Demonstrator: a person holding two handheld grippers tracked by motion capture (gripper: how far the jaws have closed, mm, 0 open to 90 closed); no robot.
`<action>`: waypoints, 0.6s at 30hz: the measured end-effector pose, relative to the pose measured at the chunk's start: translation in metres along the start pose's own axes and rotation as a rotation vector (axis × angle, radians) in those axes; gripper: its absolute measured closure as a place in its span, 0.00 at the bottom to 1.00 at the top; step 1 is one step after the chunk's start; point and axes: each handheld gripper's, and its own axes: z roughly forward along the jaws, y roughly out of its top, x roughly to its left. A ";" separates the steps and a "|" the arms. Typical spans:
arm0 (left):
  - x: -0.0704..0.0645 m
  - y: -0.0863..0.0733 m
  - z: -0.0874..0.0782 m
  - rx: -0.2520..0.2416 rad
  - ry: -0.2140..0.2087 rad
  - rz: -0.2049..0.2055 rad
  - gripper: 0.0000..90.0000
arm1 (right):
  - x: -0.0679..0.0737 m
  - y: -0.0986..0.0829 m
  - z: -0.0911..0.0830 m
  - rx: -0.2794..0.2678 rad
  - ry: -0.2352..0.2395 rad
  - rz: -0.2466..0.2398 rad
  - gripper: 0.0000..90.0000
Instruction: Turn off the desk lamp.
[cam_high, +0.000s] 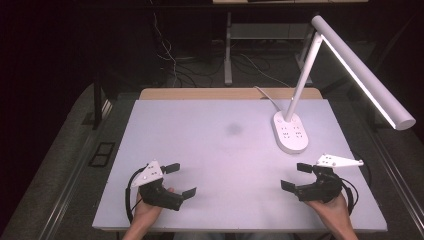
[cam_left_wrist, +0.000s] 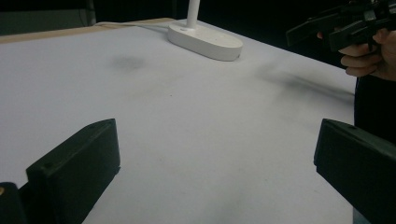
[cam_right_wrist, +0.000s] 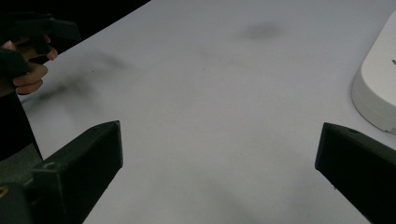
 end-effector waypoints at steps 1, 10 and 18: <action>0.000 0.000 0.000 0.003 0.000 0.002 0.00 | 0.000 0.000 0.000 0.002 -0.002 0.004 0.01; -0.001 0.000 -0.001 0.000 -0.002 0.011 0.00 | -0.002 -0.001 -0.001 0.013 0.003 0.018 0.01; -0.004 0.000 -0.002 0.005 -0.005 0.020 0.00 | -0.002 -0.001 0.000 0.036 0.003 0.010 0.01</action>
